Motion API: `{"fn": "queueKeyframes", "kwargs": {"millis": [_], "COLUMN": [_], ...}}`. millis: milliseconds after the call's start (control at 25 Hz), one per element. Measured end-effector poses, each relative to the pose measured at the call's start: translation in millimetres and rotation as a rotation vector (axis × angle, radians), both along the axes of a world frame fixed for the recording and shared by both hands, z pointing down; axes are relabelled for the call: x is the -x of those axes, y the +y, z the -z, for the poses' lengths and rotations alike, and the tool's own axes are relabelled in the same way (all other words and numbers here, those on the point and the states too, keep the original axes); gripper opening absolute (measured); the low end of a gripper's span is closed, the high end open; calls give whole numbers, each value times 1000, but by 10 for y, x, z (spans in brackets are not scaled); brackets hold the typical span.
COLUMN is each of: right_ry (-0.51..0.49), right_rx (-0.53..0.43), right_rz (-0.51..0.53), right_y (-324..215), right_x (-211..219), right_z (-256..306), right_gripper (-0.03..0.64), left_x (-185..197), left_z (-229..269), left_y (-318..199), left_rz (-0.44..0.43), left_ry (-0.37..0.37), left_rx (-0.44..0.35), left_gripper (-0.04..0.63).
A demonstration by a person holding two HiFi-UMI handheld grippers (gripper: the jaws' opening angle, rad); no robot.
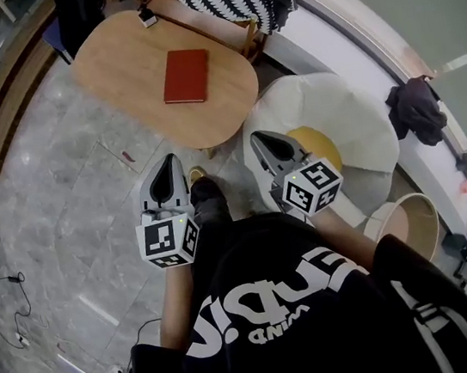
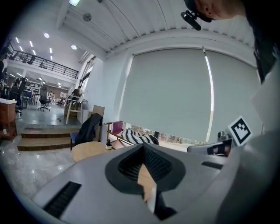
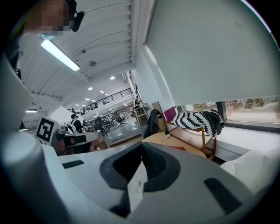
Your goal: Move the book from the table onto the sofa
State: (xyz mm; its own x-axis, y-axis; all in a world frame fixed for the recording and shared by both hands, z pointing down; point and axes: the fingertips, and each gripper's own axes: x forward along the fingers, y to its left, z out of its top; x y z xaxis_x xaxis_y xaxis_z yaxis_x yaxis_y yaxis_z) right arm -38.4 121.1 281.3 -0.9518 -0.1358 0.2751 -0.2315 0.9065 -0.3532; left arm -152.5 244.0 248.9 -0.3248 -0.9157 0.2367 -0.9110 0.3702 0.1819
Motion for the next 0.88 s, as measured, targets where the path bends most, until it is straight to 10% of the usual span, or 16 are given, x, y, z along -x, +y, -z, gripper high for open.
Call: {"fn": "queueKeyframes", "kwargs": {"millis": [880], "right_ry": [22], "right_rx": [13], "right_rz": [-262], "right_y": [-877], "right_x": [1492], "right_z": [103], "right_gripper": [2], "left_x": [1700], "left_z": [56], "left_y": [-1153], "left_rz": [-274], "left_ry": [20], "left_rx": [24], "left_gripper": [9]}}
